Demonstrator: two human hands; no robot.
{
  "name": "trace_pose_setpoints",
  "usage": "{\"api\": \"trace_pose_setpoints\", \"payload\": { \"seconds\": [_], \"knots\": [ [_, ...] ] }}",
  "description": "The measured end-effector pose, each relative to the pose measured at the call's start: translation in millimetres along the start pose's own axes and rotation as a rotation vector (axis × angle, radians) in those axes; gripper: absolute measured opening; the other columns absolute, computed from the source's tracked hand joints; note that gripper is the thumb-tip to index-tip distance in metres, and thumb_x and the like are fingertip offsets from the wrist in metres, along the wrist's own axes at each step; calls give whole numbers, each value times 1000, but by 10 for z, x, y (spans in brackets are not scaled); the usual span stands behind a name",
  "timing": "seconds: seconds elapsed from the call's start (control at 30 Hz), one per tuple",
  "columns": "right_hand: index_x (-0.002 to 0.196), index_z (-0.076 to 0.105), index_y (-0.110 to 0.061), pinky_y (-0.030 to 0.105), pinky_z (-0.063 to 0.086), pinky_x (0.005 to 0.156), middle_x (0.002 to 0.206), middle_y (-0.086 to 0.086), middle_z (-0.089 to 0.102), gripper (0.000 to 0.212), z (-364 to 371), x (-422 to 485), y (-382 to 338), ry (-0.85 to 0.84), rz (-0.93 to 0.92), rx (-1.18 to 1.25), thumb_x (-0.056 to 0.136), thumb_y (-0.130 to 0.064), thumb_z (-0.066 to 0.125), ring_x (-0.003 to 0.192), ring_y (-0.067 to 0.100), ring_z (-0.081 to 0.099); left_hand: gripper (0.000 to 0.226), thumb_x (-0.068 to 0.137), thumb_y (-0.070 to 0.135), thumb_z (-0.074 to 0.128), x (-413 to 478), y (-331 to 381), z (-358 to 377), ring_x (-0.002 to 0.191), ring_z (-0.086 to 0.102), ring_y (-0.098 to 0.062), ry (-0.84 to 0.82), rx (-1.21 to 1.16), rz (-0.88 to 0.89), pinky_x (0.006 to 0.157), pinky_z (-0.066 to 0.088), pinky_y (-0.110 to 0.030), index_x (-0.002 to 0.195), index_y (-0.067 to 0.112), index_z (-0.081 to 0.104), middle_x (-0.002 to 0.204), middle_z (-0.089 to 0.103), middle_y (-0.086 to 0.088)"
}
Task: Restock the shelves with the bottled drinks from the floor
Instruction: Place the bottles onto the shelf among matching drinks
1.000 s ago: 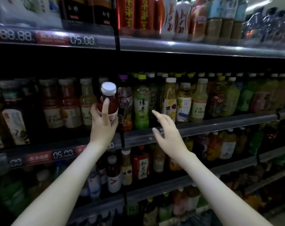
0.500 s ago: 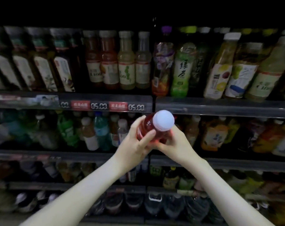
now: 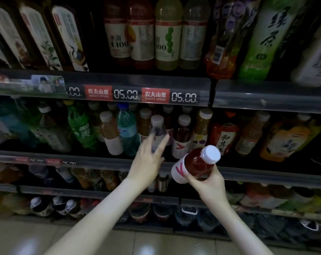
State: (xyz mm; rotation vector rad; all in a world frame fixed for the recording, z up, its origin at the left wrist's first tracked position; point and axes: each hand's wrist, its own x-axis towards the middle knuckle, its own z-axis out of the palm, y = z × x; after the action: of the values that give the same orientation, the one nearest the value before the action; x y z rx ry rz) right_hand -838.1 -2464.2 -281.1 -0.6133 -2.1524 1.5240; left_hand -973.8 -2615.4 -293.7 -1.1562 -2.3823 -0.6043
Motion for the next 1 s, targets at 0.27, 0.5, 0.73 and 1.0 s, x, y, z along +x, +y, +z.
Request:
{"api": "trace_pose_setpoints", "payload": {
  "seconds": [0.27,0.5,0.73,1.0],
  "knots": [
    [105,56,-35,2,44,78,103,-17,65,48,283,205,118,158,12,121,70,-20,85,94,-13,60,89,80,30,75,502,-58,271,128,36,-39,113,-321,-572,104,33,-42,145,-3,23,137,39,-25],
    [113,60,-21,2,45,79,105,-14,66,52,460,202,128,182,-21,137,68,-18,86,95,-12,61,62,76,27,78,365,-37,164,111,51,-27,165,-532,-621,86,38,-27,124,5,47,122,50,-14],
    [119,57,-24,7,44,90,113,-14,64,59,763,320,192,177,-32,140,69,-25,87,106,-8,58,61,72,23,77,-217,-144,-268,100,55,8,444,-831,-673,90,39,-2,122,20,43,112,57,14],
    [127,50,-19,10,39,80,117,-8,56,62,1190,628,87,162,-72,-61,74,-33,82,110,3,52,65,68,35,85,-389,-373,-515,106,51,18,410,-767,-583,91,40,-4,116,41,41,114,54,18]
  ]
}}
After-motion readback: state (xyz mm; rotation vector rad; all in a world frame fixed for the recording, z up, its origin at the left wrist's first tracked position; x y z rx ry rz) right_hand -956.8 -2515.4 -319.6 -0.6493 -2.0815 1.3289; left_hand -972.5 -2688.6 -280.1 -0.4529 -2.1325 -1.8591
